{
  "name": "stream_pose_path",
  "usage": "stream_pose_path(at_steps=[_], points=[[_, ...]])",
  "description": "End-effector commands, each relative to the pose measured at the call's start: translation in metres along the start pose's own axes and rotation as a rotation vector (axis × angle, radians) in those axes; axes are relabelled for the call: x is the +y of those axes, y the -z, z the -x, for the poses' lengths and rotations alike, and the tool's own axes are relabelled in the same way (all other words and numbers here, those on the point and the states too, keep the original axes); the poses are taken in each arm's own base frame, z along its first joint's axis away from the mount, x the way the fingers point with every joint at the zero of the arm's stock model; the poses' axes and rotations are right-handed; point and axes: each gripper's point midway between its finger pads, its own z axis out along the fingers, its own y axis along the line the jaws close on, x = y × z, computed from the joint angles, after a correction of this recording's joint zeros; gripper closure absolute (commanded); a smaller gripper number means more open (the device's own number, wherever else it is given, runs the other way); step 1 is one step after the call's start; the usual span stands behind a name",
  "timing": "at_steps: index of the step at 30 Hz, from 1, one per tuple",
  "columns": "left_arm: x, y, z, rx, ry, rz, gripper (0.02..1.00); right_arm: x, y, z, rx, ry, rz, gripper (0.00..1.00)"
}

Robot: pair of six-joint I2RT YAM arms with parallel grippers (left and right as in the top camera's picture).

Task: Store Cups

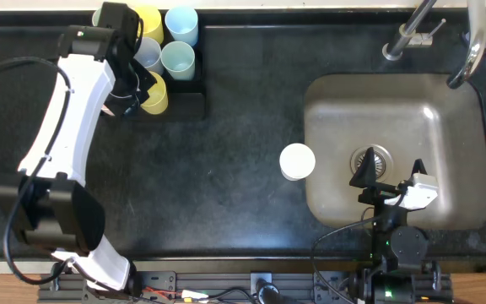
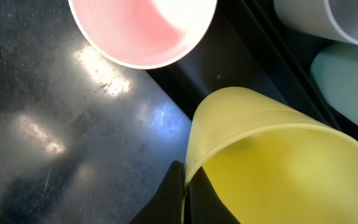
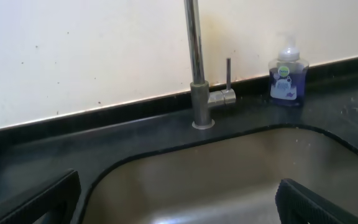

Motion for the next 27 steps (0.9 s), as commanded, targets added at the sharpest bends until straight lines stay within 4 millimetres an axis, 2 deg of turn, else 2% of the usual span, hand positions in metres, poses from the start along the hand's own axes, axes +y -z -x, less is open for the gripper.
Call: stream_pose_path(at_steps=[1,9,18,27], points=[[0.008,-0.009,0.007,0.002,0.06,0.034,0.982,0.0,0.0,0.001,-0.011,0.002,0.004,0.005],[0.006,-0.027,0.015,0.02,0.102,0.038,0.982,0.0,0.0,0.001,-0.011,0.002,0.004,0.003],[-0.004,-0.033,0.025,0.003,0.116,-0.004,0.982,0.0,0.0,0.001,-0.011,0.002,0.004,0.005],[-0.006,-0.044,0.024,0.024,0.115,0.008,0.982,0.0,0.0,0.001,-0.011,0.002,0.004,0.005]])
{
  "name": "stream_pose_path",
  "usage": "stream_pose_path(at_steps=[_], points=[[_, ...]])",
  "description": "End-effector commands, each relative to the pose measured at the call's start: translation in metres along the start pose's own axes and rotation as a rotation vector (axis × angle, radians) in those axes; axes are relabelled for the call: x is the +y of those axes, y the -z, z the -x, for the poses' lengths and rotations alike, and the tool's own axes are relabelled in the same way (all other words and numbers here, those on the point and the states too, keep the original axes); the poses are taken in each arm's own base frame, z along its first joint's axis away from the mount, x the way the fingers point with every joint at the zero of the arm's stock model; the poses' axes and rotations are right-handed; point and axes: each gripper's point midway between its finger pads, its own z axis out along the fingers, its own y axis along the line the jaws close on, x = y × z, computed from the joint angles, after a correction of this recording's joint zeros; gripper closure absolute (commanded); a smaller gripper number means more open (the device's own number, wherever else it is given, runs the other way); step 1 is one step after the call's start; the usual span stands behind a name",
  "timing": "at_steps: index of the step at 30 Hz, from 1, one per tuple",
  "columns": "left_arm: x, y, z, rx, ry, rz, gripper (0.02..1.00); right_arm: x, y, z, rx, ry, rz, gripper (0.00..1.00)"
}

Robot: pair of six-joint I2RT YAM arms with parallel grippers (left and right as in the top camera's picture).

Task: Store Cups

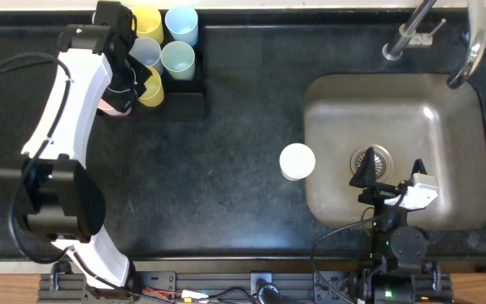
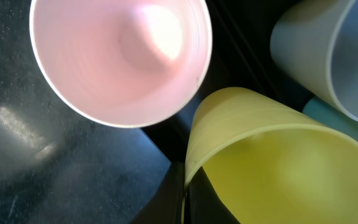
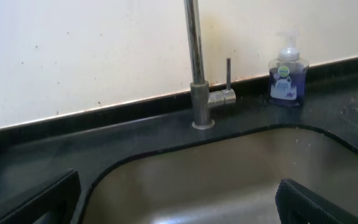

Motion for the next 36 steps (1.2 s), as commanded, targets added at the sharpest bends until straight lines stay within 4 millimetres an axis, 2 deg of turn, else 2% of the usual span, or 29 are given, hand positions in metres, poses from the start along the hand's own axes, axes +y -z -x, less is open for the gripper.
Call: stream_pose_path(at_steps=[1,10,19,21,24,25,28,31,33,34,36], points=[[0.003,-0.015,-0.001,0.029,0.029,0.029,0.982,0.0,0.0,0.001,-0.011,0.002,0.004,0.003],[0.003,-0.028,-0.002,0.043,0.027,0.053,0.982,0.0,0.0,0.001,-0.011,0.002,0.004,0.003],[0.003,-0.028,0.0,0.038,0.03,0.051,0.961,0.0,0.0,0.001,-0.011,0.002,0.004,0.003],[0.003,-0.028,0.0,0.038,0.029,0.051,0.879,0.0,0.0,0.001,-0.011,0.002,0.004,0.003],[0.003,-0.028,0.0,0.038,0.029,0.051,0.606,0.0,0.0,0.001,-0.011,0.002,0.004,0.005],[0.003,-0.028,0.0,0.038,0.029,0.051,0.551,0.0,0.0,0.001,-0.011,0.002,0.004,0.003],[0.003,-0.028,0.0,0.038,0.029,0.051,0.542,0.0,0.0,0.001,-0.011,0.002,0.004,0.003],[0.003,-0.028,0.0,0.037,0.029,0.051,0.457,0.0,0.0,0.001,-0.011,0.002,0.004,0.003],[0.002,-0.023,0.0,0.03,0.029,0.039,0.345,0.0,0.0,0.001,-0.011,0.002,0.004,0.005],[0.002,-0.019,0.001,0.024,0.03,0.029,0.248,0.0,0.0,0.001,-0.011,0.002,0.004,0.003],[-0.001,-0.004,0.002,0.0,0.027,-0.003,0.132,0.0,0.0,0.001,-0.011,0.002,0.004,0.005]])
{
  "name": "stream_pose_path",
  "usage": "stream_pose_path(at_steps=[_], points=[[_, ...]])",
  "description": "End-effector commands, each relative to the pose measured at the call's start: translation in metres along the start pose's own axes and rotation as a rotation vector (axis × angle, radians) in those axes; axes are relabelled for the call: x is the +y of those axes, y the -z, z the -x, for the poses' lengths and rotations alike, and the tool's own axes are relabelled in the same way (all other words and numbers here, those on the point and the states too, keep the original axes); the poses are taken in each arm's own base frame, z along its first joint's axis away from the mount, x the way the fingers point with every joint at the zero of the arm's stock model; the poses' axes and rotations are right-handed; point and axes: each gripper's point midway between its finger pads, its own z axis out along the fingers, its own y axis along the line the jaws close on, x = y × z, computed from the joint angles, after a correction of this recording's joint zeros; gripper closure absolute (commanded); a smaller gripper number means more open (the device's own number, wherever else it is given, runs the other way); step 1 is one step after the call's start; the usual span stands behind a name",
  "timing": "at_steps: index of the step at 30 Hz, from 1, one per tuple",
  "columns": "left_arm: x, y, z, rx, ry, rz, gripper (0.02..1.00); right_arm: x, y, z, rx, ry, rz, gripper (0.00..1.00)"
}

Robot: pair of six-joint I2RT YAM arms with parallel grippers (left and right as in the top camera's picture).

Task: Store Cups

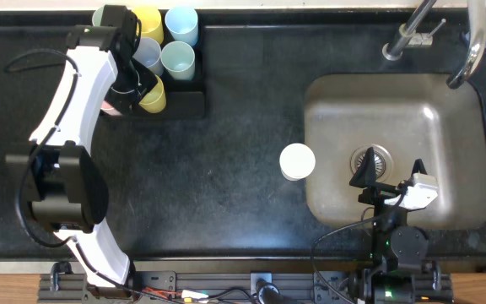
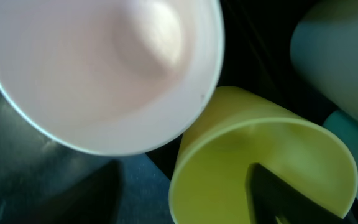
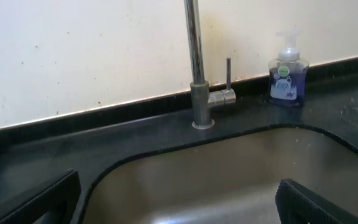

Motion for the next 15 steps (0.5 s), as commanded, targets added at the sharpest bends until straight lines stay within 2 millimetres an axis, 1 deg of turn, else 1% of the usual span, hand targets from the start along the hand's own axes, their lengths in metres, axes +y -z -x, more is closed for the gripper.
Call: stream_pose_path(at_steps=[1,2,6,9,11,13,15], points=[[0.0,0.029,0.004,-0.045,0.013,-0.061,0.071,0.0,0.0,0.001,-0.011,0.002,0.003,0.005],[-0.001,0.041,0.006,-0.067,0.01,-0.091,0.018,0.0,0.0,0.001,-0.011,0.002,0.003,0.003],[0.002,0.096,0.007,-0.149,-0.009,-0.207,0.018,0.0,0.0,0.001,-0.011,0.002,0.003,0.003],[0.01,0.136,0.006,-0.212,-0.058,-0.287,0.018,0.0,0.0,0.001,-0.011,0.002,0.003,0.003],[0.02,0.162,0.002,-0.255,-0.113,-0.328,0.018,0.0,0.0,0.001,-0.011,0.002,0.003,0.005],[0.037,0.185,-0.006,-0.288,-0.175,-0.349,0.018,0.0,0.0,0.001,-0.011,0.002,0.003,0.005],[0.063,0.2,-0.021,-0.311,-0.295,-0.333,0.018,0.0,0.0,0.001,-0.011,0.002,0.003,0.003]])
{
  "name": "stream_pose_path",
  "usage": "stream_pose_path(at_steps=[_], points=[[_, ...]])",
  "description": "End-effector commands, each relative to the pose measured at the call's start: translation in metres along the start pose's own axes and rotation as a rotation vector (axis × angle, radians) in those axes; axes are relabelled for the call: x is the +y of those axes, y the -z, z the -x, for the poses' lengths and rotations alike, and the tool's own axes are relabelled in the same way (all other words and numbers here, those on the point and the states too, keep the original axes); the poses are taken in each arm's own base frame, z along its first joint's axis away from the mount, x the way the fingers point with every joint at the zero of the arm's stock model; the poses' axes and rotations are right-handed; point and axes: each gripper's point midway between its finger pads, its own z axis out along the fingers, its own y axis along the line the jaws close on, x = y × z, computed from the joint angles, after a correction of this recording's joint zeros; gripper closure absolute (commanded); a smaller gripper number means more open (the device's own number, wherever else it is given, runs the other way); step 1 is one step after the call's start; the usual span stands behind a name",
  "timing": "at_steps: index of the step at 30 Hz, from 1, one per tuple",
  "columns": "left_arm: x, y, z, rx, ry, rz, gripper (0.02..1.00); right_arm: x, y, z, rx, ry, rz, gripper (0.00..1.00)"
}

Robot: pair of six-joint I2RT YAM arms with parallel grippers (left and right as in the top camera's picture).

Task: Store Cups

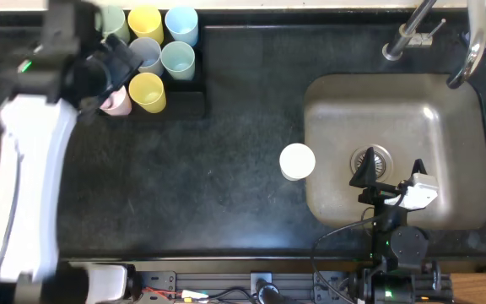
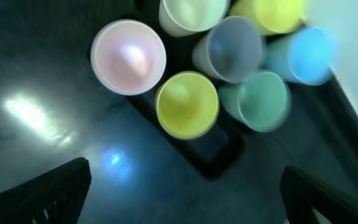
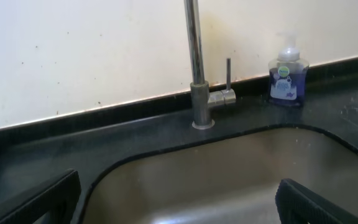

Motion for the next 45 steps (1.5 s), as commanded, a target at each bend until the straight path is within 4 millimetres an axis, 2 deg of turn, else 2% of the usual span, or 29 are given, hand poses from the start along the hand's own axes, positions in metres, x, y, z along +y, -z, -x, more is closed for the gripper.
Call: stream_pose_path(at_steps=[1,3,5,8,10,12,15,17,19,22,25,33,40,45], points=[[0.029,0.049,-0.017,-0.03,-0.279,-0.014,0.018,0.0,0.0,0.002,-0.011,0.001,0.004,0.003],[0.059,0.058,-0.041,0.006,-0.359,0.016,0.018,0.0,0.0,0.002,-0.011,0.001,0.004,0.003],[0.094,0.059,-0.069,0.039,-0.398,0.044,0.018,0.0,0.0,0.002,-0.011,0.001,0.004,0.003],[0.14,0.045,-0.107,0.045,-0.402,0.047,0.018,0.0,0.0,0.002,-0.011,0.001,0.004,0.005],[0.153,0.028,-0.127,0.001,-0.387,-0.038,0.018,0.0,0.0,0.002,-0.011,0.001,0.004,0.003],[0.146,0.013,-0.13,-0.105,-0.379,-0.17,0.018,0.0,0.0,0.002,-0.011,0.001,0.004,0.003],[0.125,0.004,-0.116,-0.342,-0.376,-0.376,0.018,0.0,0.0,0.002,-0.011,0.001,0.004,0.005],[0.106,0.013,-0.102,-0.535,-0.414,-0.514,0.018,0.0,0.0,0.002,-0.011,0.001,0.004,0.005],[0.088,0.033,-0.092,-0.739,-0.511,-0.637,0.018,0.0,0.0,0.002,-0.011,0.001,0.004,0.003],[0.081,0.057,-0.088,-0.956,-0.616,-0.703,0.02,0.0,0.0,0.002,-0.011,0.001,0.004,0.005],[0.086,0.049,-0.092,-0.973,-0.67,-0.672,0.018,0.0,0.0,0.002,-0.011,0.001,0.004,0.005],[0.108,-0.034,-0.124,-0.775,-0.859,-0.523,0.02,0.0,0.0,0.002,-0.011,0.001,0.004,0.003],[0.104,-0.035,-0.125,-0.818,-0.936,-0.52,0.02,0.0,0.0,0.002,-0.011,0.001,0.004,0.005],[0.094,-0.033,-0.128,-0.872,-0.943,-0.592,0.02,0.0,0.0,0.002,-0.011,0.001,0.004,0.003]])
